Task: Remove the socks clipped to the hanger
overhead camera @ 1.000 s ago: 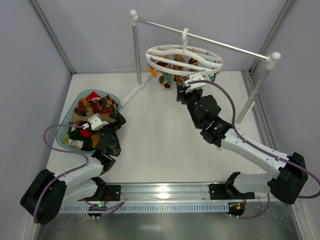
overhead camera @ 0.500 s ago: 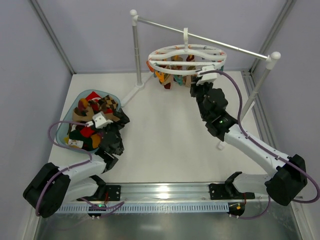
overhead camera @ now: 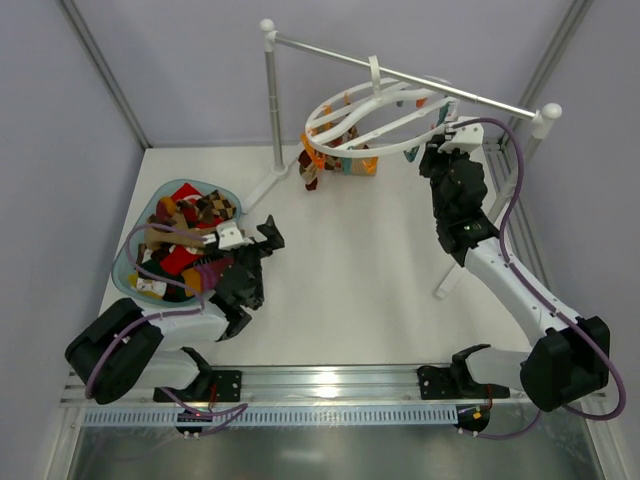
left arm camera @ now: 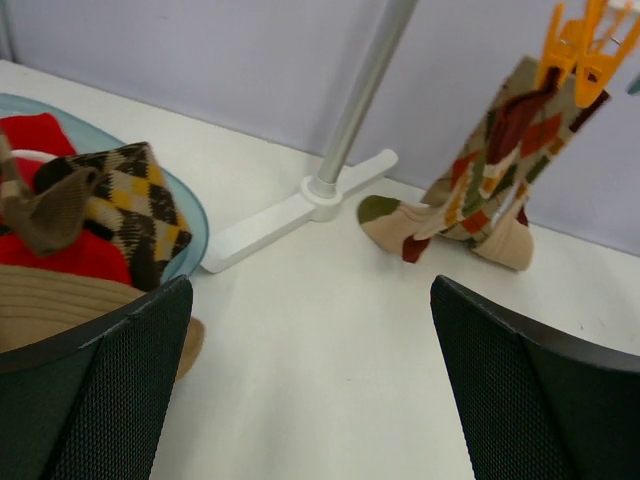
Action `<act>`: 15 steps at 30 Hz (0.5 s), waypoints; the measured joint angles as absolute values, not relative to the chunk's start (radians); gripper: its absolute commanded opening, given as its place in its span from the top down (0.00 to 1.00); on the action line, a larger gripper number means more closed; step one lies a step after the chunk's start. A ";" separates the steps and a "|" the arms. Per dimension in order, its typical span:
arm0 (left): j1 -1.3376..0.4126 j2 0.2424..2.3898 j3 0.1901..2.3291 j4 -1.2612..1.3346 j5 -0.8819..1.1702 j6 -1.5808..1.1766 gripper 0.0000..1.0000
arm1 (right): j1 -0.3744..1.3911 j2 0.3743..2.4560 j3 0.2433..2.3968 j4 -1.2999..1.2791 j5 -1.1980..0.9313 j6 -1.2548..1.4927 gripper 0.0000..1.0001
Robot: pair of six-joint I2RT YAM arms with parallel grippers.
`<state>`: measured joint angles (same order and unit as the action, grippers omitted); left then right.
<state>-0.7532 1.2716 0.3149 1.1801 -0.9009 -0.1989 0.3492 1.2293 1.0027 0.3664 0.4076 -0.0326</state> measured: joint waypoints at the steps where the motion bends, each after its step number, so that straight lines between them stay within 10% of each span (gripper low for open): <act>1: -0.762 1.294 0.322 1.202 -0.878 -0.184 0.01 | 0.332 1.238 1.003 0.366 0.405 -0.022 0.85; 15: -0.785 1.563 0.499 1.293 -0.569 -0.118 0.01 | 0.194 1.300 1.003 0.376 0.356 0.093 0.85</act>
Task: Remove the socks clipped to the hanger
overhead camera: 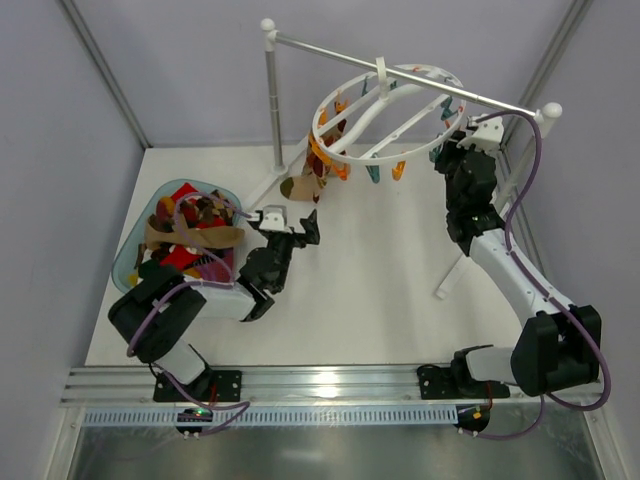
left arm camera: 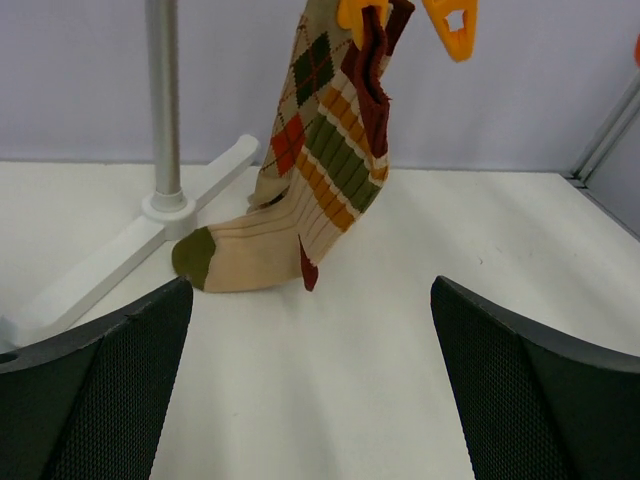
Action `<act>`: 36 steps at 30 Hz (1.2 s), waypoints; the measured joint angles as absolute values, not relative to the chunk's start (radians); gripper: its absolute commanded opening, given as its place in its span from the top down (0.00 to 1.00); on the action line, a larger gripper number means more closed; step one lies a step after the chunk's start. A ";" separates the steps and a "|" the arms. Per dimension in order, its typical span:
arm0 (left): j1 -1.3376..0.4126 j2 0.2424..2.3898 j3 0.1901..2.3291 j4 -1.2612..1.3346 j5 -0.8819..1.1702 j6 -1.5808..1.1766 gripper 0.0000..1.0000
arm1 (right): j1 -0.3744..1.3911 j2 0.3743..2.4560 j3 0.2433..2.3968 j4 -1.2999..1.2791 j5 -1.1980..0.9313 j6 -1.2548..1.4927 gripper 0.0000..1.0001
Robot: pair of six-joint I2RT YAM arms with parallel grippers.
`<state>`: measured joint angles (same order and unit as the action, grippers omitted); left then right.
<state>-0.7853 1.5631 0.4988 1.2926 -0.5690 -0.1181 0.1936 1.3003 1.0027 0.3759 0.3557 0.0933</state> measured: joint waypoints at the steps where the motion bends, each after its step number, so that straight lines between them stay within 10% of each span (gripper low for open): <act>1: -0.785 1.595 0.522 1.296 -0.562 -0.109 0.00 | 0.190 1.300 1.003 0.375 0.356 0.098 0.85; 22: -0.680 2.113 1.024 1.298 -0.573 -0.080 0.00 | 0.169 1.293 1.005 0.366 0.290 0.133 0.84; 36: -0.667 2.197 1.075 1.298 -0.511 -0.175 0.89 | 0.165 1.280 1.004 0.366 0.277 0.134 0.77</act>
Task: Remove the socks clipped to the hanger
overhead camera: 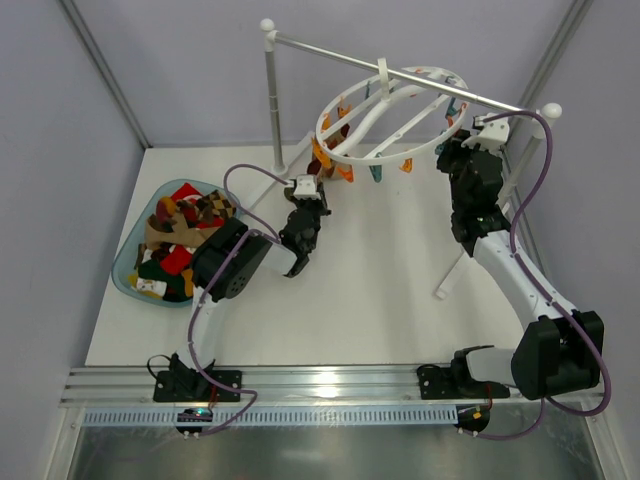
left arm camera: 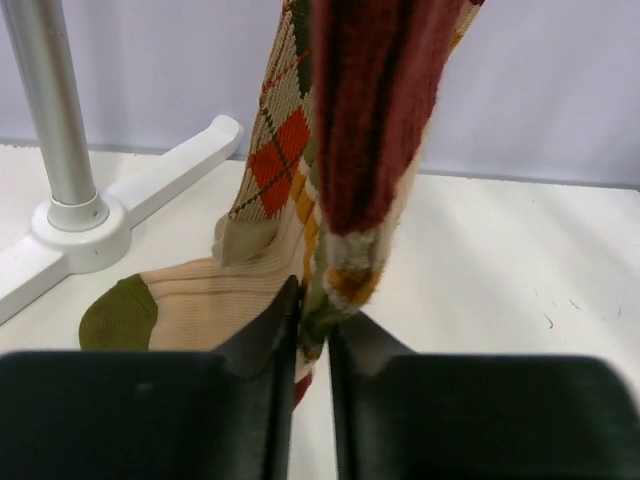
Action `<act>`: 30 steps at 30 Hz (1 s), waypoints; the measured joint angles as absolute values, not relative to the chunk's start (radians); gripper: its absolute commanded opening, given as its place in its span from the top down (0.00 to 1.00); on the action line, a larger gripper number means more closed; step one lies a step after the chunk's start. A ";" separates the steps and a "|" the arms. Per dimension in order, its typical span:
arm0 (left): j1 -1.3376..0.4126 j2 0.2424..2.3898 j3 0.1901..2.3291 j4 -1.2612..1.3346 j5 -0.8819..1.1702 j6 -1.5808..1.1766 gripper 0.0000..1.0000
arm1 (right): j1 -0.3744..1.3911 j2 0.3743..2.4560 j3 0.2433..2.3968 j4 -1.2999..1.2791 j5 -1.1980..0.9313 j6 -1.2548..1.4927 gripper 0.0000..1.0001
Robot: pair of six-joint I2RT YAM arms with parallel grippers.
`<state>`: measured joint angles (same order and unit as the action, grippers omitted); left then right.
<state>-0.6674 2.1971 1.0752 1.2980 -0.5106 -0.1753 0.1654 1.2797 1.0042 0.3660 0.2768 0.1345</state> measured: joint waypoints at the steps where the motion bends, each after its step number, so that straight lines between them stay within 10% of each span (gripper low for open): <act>1: -0.667 2.197 1.075 1.298 -0.508 -0.176 1.00 | 0.164 1.280 1.003 0.367 0.277 0.134 0.74; 6: -0.669 2.194 1.065 1.299 -0.501 -0.176 1.00 | 0.162 1.279 0.995 0.371 0.278 0.135 0.61; 13: -0.704 2.116 0.961 1.297 -0.498 -0.160 1.00 | 0.160 1.254 0.984 0.363 0.299 0.132 0.10; 30: -0.867 1.854 0.719 1.297 -0.525 -0.086 1.00 | 0.160 0.793 0.822 0.257 0.291 0.146 0.03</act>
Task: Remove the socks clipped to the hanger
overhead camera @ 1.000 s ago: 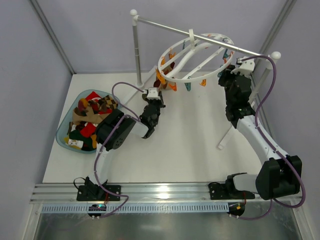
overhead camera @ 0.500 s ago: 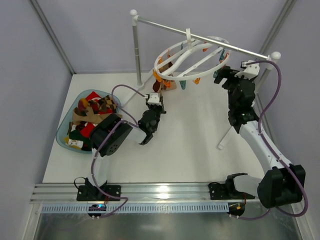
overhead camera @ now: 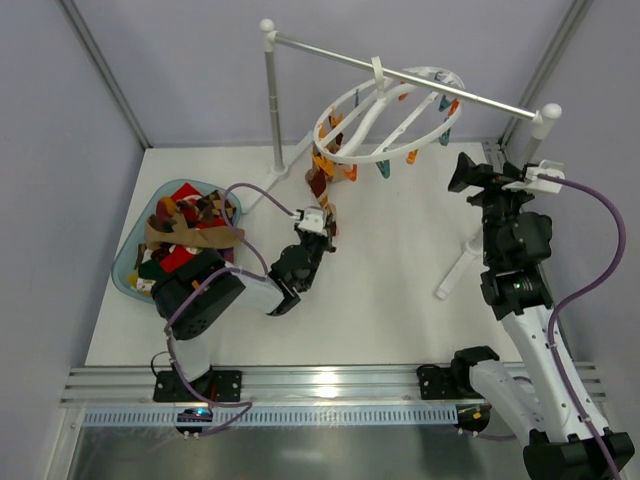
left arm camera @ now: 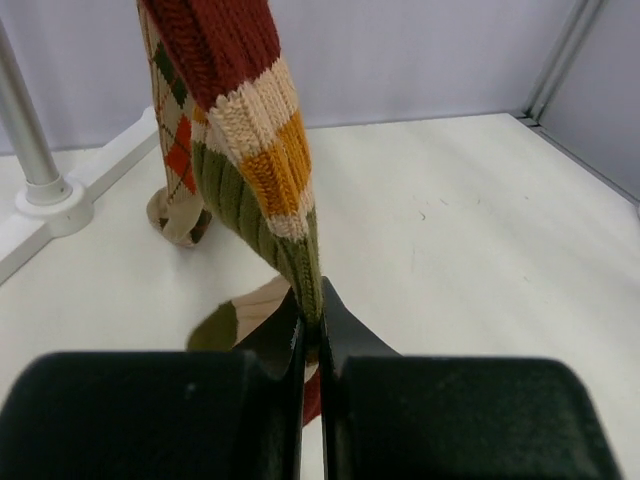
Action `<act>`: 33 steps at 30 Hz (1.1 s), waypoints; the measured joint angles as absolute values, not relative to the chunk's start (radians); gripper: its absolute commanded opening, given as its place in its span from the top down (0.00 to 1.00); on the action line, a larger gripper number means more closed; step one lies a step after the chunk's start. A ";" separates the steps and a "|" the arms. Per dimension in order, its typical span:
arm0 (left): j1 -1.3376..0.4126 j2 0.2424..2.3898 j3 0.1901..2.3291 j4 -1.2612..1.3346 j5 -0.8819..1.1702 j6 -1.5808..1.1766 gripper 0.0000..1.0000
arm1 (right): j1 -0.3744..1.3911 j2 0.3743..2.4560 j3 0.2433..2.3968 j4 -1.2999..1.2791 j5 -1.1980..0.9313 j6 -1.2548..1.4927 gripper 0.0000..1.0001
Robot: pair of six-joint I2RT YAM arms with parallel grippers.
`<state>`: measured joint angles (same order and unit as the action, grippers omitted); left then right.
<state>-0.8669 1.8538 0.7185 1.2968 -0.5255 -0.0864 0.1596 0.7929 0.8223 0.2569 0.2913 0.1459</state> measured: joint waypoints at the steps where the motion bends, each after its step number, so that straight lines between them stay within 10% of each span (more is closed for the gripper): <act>1: -0.884 1.833 0.704 1.297 -0.531 -0.076 1.00 | 0.160 0.776 0.822 0.248 0.278 0.146 0.03; 33: -1.059 1.509 0.557 1.288 -0.455 0.141 1.00 | 0.574 1.139 1.162 0.036 -0.137 0.029 0.03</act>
